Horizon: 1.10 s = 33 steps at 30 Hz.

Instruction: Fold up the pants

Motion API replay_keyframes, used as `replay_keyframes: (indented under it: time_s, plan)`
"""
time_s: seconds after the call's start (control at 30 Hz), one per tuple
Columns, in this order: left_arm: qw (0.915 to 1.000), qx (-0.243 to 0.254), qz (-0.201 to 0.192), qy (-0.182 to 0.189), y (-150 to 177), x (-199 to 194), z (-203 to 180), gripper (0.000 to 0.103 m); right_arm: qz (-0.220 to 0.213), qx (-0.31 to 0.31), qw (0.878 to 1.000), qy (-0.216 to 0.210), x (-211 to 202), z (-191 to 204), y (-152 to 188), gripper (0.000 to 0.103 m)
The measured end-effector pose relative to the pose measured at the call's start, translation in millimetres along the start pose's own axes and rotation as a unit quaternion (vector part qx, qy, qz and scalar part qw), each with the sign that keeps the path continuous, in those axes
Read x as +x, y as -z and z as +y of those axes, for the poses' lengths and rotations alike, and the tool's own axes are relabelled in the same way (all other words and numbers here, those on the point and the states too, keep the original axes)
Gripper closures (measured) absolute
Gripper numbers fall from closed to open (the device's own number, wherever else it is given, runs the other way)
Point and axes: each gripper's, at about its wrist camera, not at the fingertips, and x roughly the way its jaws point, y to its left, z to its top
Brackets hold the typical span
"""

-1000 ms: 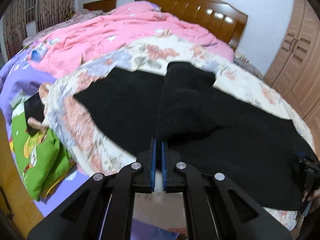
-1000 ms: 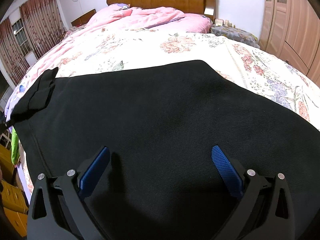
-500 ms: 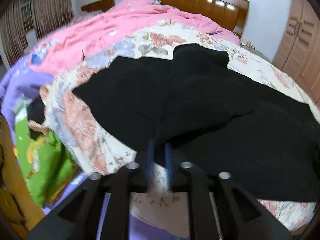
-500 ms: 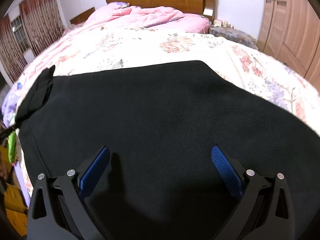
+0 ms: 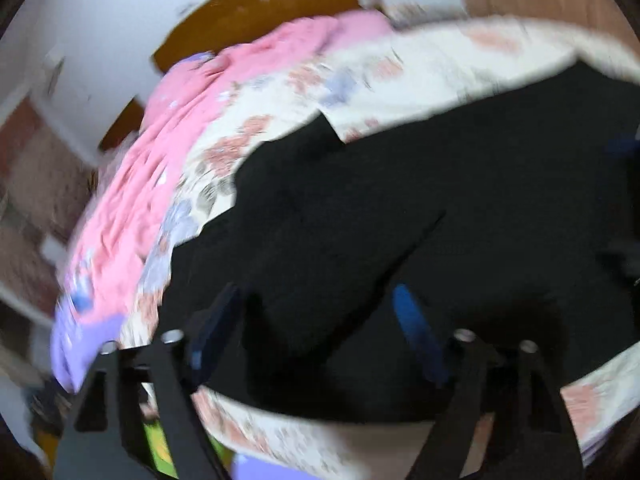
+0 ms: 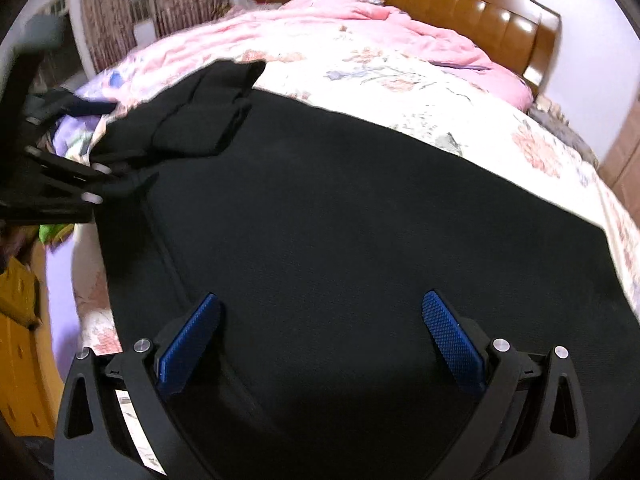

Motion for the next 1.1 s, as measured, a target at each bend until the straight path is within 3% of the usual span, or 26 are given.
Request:
replay_keyframes:
  time_s: [0.1,0.13,0.17,0.2,0.23,0.27,0.3,0.33,0.4,0.43,0.47,0.5,0.53,0.57,0.7,0.8,0.83,0.9,0.93,0.97,1.0,1.07,1.1]
  plan:
    - [0.9990,0.044,0.006,-0.004,-3.5,19.6,-4.3,0.037,-0.001,0.018,1.000,-0.005,0.2,-4.4,-0.1,0.004]
    - [0.9988,0.048,0.004,0.008,-4.6,19.6,-3.1,0.053,0.000,0.017,1.000,-0.004,0.6,-4.2,1.1,0.004]
    - [0.9986,0.043,0.004,0.029,-4.0,18.1,0.2,0.083,0.000,0.015,1.000,-0.001,0.3,-3.4,1.6,0.004]
    - [0.9988,0.031,-0.001,0.039,-2.7,16.9,5.1,0.085,0.001,0.012,1.000,0.003,1.0,-1.5,1.5,0.004]
    - [0.9986,0.005,-0.016,0.050,-1.2,13.3,13.0,0.086,0.002,0.011,1.000,0.004,0.5,-1.6,2.0,0.004]
    - [0.9944,-0.055,-0.036,0.083,2.4,7.3,30.9,0.087,0.002,0.010,1.000,0.004,0.1,-2.0,2.5,0.004]
    - [0.9824,-0.127,-0.054,0.125,8.3,2.2,53.1,0.087,0.002,0.010,1.000,0.004,0.1,-2.3,2.3,0.004]
    - [0.9611,-0.206,-0.072,0.169,17.3,0.5,78.8,0.087,0.001,0.011,1.000,0.002,-0.3,-3.2,2.6,0.004]
    - [0.8753,-0.397,-0.122,0.247,56.6,4.8,146.1,0.087,0.001,0.013,1.000,-0.001,-0.1,-3.7,2.6,0.004]
    - [0.8484,-0.443,-0.130,0.260,70.1,8.8,161.9,0.087,0.002,0.012,1.000,-0.001,0.2,-4.0,2.6,0.004]
    - [0.8000,-0.512,-0.139,0.280,94.6,19.4,185.3,0.087,0.003,0.011,1.000,0.000,0.6,-3.2,2.4,0.004]
    - [0.7707,-0.549,-0.137,0.292,110.4,28.4,197.7,0.087,0.003,0.010,1.000,0.001,0.7,-2.5,2.5,0.004]
    - [0.7514,-0.573,-0.131,0.300,122.6,37.8,206.1,0.087,0.004,0.008,1.000,0.003,1.0,-1.9,2.5,0.004]
    - [0.7456,-0.581,-0.115,0.305,132.0,49.2,209.7,0.087,0.004,0.007,1.000,0.004,1.1,-1.6,2.5,0.004]
    - [0.7500,-0.583,-0.063,0.305,142.9,79.3,202.4,0.082,0.004,0.009,1.000,0.003,1.4,-1.7,2.2,0.004]
    - [0.7529,-0.583,-0.063,0.298,140.9,82.6,201.1,0.078,0.005,0.004,1.000,0.011,-0.8,1.4,1.8,0.004]
    - [0.7566,-0.581,-0.061,0.293,139.1,79.7,200.5,0.071,0.005,-0.001,1.000,0.014,-2.6,4.2,0.7,0.004]
    - [0.7766,-0.572,-0.059,0.258,131.2,57.5,193.3,0.044,-0.004,-0.016,1.000,0.007,-8.3,12.0,-3.2,0.004]
    - [0.7933,-0.562,-0.062,0.225,125.0,48.5,194.4,0.016,-0.014,-0.027,1.000,-0.007,-12.8,18.4,-7.0,0.004]
    - [0.8188,-0.541,-0.071,0.179,116.3,35.9,193.2,0.013,-0.021,-0.036,0.999,-0.019,-16.0,25.2,-11.3,0.004]
    - [0.8358,-0.523,-0.072,0.152,109.0,30.1,192.0,0.013,-0.025,-0.044,0.998,-0.027,-17.0,30.6,-15.3,0.004]
    - [0.8629,-0.487,-0.057,0.122,91.9,29.5,189.2,0.013,-0.027,-0.071,0.996,-0.044,-14.2,47.9,-26.3,0.004]
    - [0.8683,-0.480,-0.045,0.118,86.4,34.1,188.6,0.014,-0.027,-0.081,0.995,-0.047,-11.7,54.8,-30.8,0.004]
